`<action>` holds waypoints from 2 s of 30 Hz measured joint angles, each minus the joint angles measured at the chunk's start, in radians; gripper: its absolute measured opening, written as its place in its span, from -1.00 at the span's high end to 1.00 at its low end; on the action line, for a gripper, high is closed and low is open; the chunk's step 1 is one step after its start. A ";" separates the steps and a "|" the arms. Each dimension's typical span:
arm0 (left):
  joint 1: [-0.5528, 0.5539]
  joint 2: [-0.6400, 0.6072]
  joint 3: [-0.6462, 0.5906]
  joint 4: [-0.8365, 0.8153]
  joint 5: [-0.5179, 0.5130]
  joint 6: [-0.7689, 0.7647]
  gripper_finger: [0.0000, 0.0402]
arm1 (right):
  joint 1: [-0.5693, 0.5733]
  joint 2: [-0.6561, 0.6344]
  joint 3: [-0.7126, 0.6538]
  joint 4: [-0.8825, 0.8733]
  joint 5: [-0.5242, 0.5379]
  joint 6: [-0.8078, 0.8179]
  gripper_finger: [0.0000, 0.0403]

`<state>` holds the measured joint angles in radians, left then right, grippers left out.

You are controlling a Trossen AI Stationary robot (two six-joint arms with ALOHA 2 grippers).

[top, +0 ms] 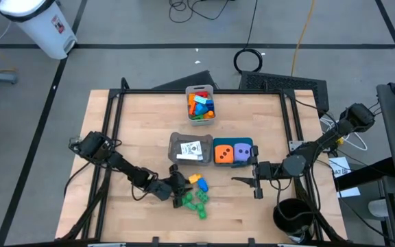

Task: Pick & Place Toys
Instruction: Put the green game piece into the gray bin

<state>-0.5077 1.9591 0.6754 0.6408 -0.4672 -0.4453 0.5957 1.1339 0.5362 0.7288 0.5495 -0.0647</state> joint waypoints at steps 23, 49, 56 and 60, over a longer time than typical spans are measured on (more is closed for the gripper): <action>0.004 -0.018 0.002 0.014 -0.064 -0.061 0.40 | 0.000 0.000 0.000 0.000 0.000 0.000 0.22; -0.026 -0.197 0.029 0.043 -0.118 0.077 0.40 | 0.000 0.000 0.000 -0.006 0.000 0.001 0.23; 0.094 -0.375 0.029 0.047 -0.126 0.228 0.40 | -0.002 0.000 0.000 0.008 0.001 0.000 0.23; 0.242 -0.487 0.030 0.047 -0.090 0.308 0.40 | -0.019 0.000 0.000 0.006 0.000 -0.001 0.23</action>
<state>-0.2661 1.4723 0.7051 0.6879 -0.5572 -0.1376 0.5765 1.1336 0.5358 0.7353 0.5499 -0.0658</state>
